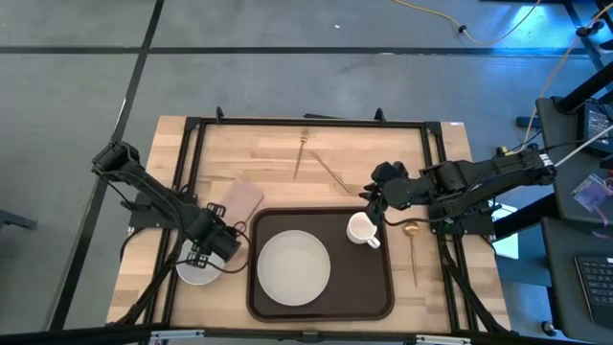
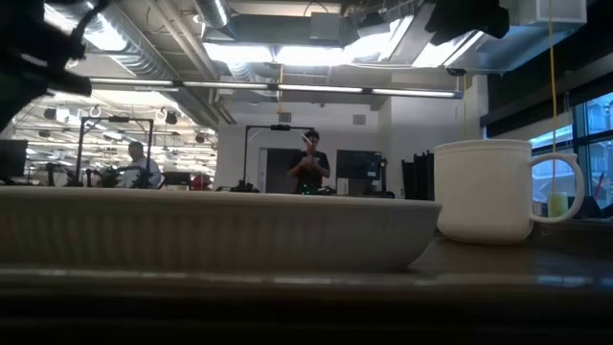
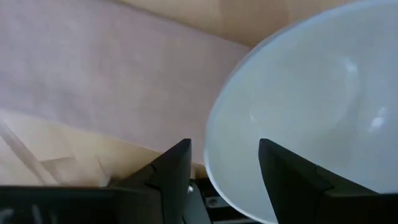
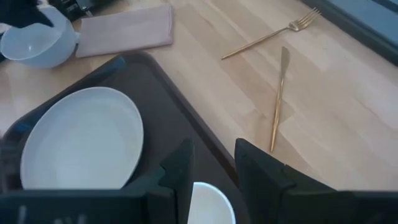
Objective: Set up tray
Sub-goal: Put the white bowl on the gray plate on the black serving tray
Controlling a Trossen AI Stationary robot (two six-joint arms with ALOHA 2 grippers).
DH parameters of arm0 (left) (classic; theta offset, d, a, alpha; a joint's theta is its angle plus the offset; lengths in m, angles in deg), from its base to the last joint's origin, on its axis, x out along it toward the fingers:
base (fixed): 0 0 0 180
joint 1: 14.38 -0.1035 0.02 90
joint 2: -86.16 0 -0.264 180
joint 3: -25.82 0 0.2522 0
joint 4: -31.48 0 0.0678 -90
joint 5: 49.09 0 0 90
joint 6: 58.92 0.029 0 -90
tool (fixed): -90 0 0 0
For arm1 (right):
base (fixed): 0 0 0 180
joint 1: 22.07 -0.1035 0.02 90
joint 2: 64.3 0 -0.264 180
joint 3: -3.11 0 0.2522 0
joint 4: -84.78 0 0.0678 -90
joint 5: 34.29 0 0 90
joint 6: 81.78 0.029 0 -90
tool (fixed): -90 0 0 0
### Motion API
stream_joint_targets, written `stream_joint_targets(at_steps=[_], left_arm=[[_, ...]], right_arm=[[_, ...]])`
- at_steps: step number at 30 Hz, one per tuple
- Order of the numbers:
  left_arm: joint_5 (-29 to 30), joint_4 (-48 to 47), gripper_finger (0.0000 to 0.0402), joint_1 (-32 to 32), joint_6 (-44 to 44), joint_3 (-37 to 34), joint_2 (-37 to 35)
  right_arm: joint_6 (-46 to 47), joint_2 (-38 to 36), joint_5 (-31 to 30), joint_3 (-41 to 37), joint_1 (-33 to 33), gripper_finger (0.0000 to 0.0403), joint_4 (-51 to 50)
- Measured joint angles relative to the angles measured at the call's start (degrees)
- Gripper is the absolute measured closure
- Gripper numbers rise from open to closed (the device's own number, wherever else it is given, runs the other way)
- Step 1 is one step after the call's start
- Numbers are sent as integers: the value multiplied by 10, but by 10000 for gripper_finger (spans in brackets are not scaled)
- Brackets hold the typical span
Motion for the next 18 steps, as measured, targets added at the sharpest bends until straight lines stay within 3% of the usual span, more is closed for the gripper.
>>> stream_joint_targets(at_steps=[9, 18], left_arm=[[-24, 42, 246, 0, 15, -58, 0], [-61, 107, 386, 0, -2, -64, 0]], right_arm=[[1, 0, 6, 0, 0, 286, 8], [0, 0, 6, 0, 0, 286, 9]])
